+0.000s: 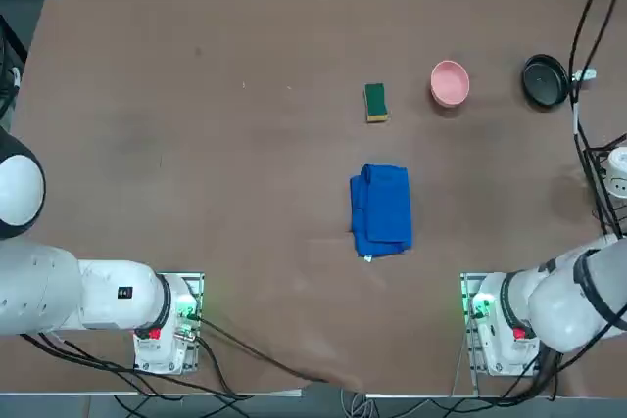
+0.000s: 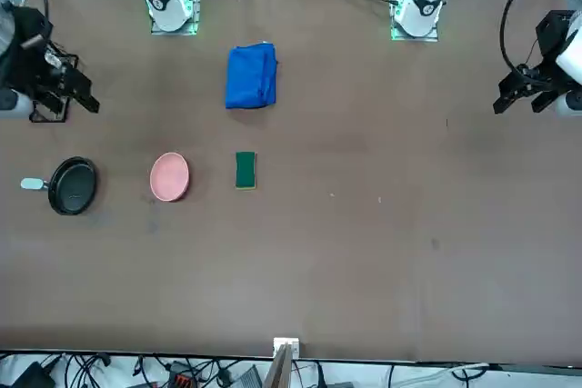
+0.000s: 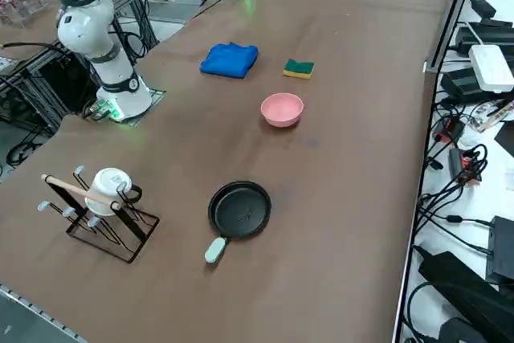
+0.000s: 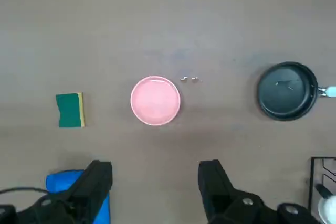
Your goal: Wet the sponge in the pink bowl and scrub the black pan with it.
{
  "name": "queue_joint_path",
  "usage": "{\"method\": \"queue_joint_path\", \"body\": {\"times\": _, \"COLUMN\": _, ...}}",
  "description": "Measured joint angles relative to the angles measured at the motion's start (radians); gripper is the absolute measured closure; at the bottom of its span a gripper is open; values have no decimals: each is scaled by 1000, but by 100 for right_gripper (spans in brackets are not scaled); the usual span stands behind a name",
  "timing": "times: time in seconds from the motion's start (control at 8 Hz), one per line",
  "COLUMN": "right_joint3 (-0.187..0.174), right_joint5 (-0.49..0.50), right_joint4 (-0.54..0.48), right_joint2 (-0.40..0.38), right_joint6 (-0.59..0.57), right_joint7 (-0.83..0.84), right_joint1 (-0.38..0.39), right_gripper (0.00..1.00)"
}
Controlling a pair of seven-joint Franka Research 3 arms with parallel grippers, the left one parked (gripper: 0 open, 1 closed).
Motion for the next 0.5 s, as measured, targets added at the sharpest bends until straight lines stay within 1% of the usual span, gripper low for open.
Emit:
{"method": "queue_joint_path", "body": {"times": 0.12, "right_joint3": 79, "right_joint5": -17, "right_joint4": -44, "right_joint2": -35, "right_joint6": 2, "right_joint7": 0, "right_joint1": -76, "right_gripper": 0}}
{"method": "queue_joint_path", "body": {"times": 0.25, "right_joint3": 140, "right_joint5": -27, "right_joint4": -102, "right_joint2": -77, "right_joint6": 20, "right_joint7": 0, "right_joint1": -137, "right_gripper": 0}}
{"method": "queue_joint_path", "body": {"times": 0.38, "right_joint3": 173, "right_joint5": -32, "right_joint4": -173, "right_joint2": -129, "right_joint6": 53, "right_joint7": 0, "right_joint1": -177, "right_gripper": 0}}
{"method": "queue_joint_path", "body": {"times": 0.5, "right_joint3": 184, "right_joint5": -33, "right_joint4": -240, "right_joint2": -181, "right_joint6": 77, "right_joint7": -5, "right_joint1": -197, "right_gripper": 0}}
